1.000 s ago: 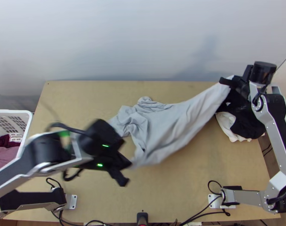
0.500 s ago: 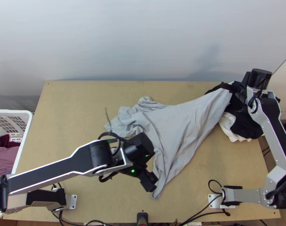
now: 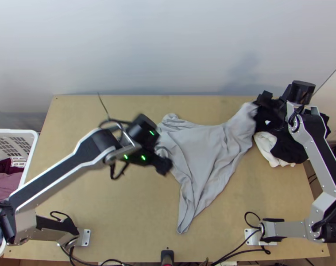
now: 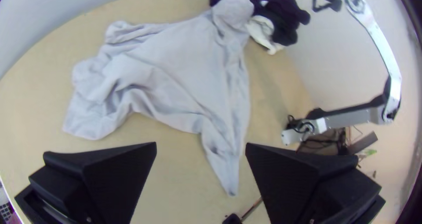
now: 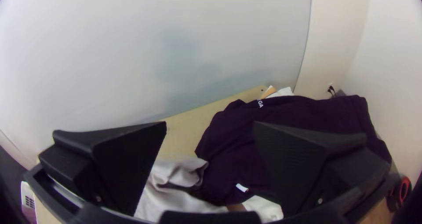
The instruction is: Fold the t-shirt
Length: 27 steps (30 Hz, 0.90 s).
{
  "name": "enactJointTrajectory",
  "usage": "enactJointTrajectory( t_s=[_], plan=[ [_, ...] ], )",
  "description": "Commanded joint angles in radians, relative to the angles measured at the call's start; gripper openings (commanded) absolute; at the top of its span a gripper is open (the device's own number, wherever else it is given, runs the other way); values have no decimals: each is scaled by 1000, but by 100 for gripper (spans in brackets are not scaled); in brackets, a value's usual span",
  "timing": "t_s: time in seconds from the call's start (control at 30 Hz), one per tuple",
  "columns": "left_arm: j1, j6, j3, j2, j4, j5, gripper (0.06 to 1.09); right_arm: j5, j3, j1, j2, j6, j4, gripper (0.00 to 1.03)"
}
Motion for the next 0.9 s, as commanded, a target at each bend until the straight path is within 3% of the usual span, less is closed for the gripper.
enactJointTrajectory(
  t_s=[0.0,0.37,0.63,0.87],
  plan=[
    [267,42,-164,-39,87,-61,104,1,13,21,-32,28,-40,99],
    [463,130,-471,-37,342,-141,103,-24,26,113,-153,42,-214,99],
    [492,151,-480,90,507,-159,103,-27,-2,163,-221,60,-280,99],
    [479,148,-414,185,507,-158,99,-27,-57,165,-259,60,-288,99]
  ],
)
